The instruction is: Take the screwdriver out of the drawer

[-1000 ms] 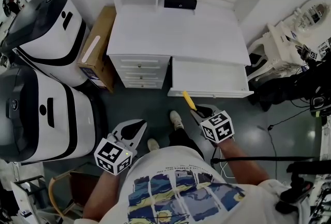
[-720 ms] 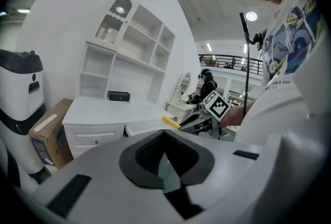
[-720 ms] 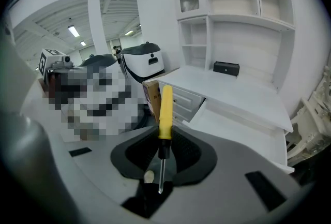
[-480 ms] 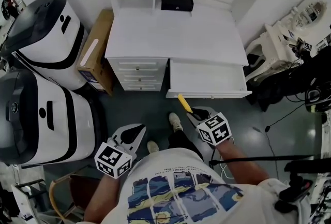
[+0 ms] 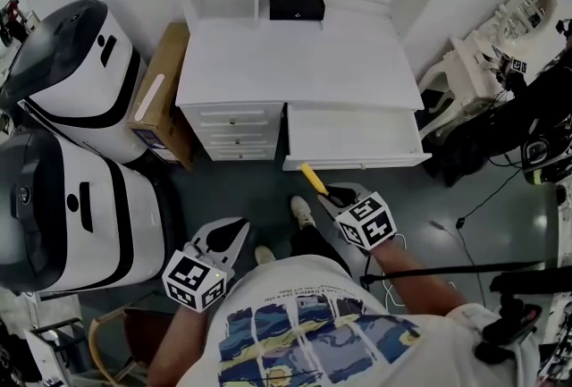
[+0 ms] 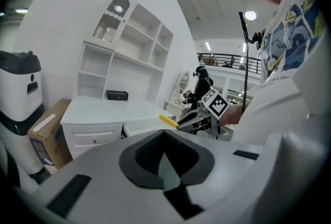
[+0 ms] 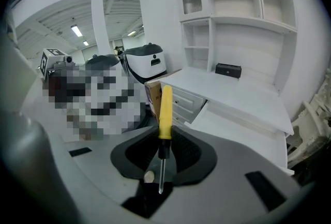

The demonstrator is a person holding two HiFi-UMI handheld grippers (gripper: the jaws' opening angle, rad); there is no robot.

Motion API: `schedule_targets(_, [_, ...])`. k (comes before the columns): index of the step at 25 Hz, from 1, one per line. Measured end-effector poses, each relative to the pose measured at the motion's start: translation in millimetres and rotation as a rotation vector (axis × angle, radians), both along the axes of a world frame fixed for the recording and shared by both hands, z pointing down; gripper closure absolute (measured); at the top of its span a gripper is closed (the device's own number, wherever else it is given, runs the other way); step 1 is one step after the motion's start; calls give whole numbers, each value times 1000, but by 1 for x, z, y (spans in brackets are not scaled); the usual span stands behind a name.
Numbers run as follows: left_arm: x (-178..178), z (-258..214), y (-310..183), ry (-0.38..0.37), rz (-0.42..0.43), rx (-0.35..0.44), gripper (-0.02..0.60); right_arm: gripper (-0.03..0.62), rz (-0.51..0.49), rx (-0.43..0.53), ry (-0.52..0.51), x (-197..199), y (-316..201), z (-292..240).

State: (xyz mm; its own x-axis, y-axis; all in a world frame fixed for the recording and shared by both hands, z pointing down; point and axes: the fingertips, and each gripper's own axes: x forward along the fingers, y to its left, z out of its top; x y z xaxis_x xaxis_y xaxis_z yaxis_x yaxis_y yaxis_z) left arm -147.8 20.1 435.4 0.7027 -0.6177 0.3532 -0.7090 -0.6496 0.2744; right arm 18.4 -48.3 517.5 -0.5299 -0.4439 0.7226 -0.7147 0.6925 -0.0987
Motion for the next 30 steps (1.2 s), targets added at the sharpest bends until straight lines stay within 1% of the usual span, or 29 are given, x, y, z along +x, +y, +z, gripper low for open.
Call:
schedule_targets(6, [3, 0, -2, -3, 10, -2, 568, 499, 2, 2, -5, 1, 0, -2])
schedule_targets(13, [-2, 3, -4, -10, -4, -11, 568, 499, -14, -3, -11, -6, -2, 3])
schedule_targets(25, [5, 3, -5, -14, 15, -13, 568, 499, -10, -5, -13, -2, 2, 3])
schedule_targets(30, [6, 2, -5, -14, 11, -17, 568, 499, -20, -6, -15, -3, 1, 2])
